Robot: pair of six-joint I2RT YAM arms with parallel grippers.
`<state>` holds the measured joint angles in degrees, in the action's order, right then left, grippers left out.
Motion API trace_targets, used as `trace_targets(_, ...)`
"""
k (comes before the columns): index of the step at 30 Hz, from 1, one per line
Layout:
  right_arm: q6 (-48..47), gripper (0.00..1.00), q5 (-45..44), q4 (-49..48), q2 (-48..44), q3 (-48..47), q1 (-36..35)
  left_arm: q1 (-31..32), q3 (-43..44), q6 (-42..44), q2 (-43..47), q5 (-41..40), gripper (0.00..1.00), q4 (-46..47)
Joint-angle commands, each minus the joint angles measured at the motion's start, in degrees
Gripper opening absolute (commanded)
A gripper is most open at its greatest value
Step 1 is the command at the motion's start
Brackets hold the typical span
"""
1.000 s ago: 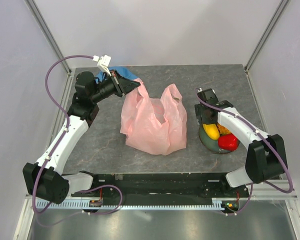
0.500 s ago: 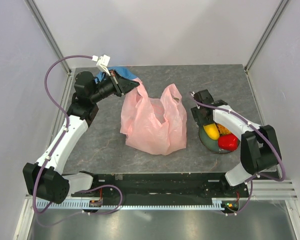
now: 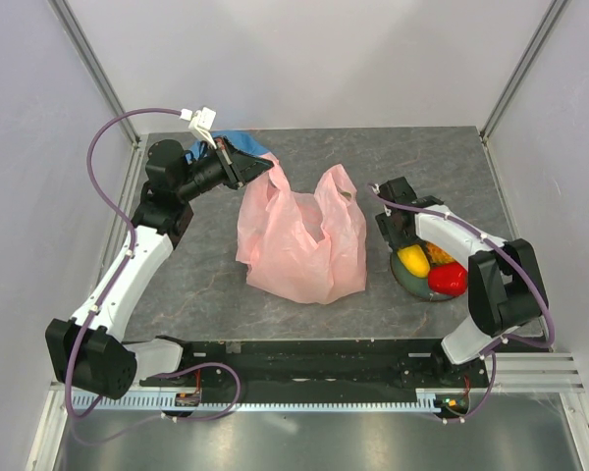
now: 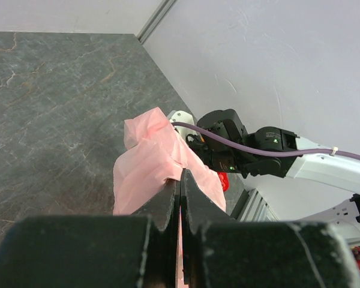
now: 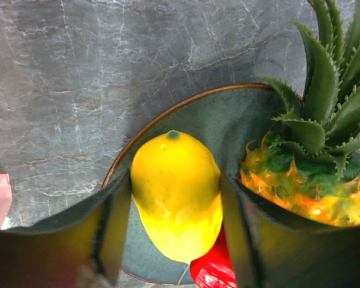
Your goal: Place the fruits into the plastic bag
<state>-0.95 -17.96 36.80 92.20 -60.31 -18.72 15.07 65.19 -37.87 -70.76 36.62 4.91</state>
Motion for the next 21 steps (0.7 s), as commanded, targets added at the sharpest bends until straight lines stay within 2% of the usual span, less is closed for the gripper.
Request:
trace_targets(1, -0.55, 0.59, -0.24, -0.85, 0.26, -0.33, 0.26, -0.39, 1.26, -0.54, -0.17, 1.87, 0.01, 1.86)
trace_targets(2, -0.02, 0.59, 0.72, -0.94, 0.17, -0.42, 0.26, -0.39, 1.26, -0.63, -0.25, 1.87, 0.01, 1.86)
trace_targets(6, 0.95, 0.43, 2.83, -1.02, -1.5, -0.77, 0.26, -0.39, 1.17, -0.72, -0.17, 1.87, 0.02, 2.04)
trace_targets(8, 2.34, 0.39, 3.71, -0.85, -2.64, -1.03, 0.18, -0.39, 0.91, -0.89, 0.01, 1.79, 0.01, 2.12)
trace_targets(14, 4.11, 0.34, 5.91, 3.18, -6.85, -4.19, 0.26, -0.39, 0.73, -0.98, 0.01, 1.88, 0.02, 2.21)
trace_targets(21, 7.19, 0.33, 9.25, 7.58, -17.48, -9.37, 0.18, -0.39, -0.06, -1.24, -0.08, 2.22, 0.02, 2.91)
